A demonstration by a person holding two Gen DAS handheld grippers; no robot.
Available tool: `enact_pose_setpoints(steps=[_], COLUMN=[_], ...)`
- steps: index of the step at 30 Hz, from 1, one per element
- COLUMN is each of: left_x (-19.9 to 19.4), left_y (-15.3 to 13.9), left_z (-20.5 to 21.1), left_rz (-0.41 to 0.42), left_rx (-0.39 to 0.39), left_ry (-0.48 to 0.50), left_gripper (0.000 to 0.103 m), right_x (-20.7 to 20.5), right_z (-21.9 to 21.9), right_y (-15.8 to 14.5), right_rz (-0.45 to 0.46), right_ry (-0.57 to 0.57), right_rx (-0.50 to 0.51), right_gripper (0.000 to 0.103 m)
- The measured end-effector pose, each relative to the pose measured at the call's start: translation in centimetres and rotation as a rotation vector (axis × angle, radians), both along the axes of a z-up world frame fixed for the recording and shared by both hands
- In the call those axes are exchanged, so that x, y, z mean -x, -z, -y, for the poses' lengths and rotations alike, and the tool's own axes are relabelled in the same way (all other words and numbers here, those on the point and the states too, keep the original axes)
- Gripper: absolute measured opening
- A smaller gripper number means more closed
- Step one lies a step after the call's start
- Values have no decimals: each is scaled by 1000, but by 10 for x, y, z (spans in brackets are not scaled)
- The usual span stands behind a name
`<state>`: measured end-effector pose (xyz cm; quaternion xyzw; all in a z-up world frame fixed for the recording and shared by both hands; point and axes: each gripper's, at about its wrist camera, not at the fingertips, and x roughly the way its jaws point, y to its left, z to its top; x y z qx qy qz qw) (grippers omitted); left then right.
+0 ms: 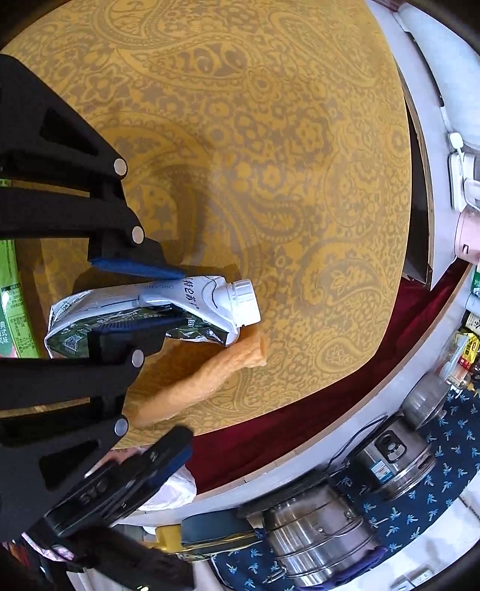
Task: Collect trash
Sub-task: 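Carry the drink carton and mesh sleeve over the wastebasket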
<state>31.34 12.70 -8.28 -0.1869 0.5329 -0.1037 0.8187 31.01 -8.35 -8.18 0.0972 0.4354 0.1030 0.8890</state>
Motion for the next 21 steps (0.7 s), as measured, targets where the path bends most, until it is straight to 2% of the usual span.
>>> enact_pose_setpoints(steps=[7,15,18,20,21], left_x=[-4,-6,-5,-3,-1], left_y=[4,-2,-4,-8,-10], left_z=[7,23,31,36,37], left_rz=[-5,3,8,12,16], left_rx=[14,13,1,6,6], left_ry=[16,41,55,61,63], left_gripper=[20,20,19,19,19], right_x=[6,7,8,8,10], right_z=[-18,-31,-29,-21,-16], right_y=[11,25,28,27,25], right_rz=[-23,-29,-37,-50,-54], right_ry=[-71,-81,-68,-57,-49], right_rx=[-68,-1,11,-14,-37], right_gripper=[55,52,34,11,11])
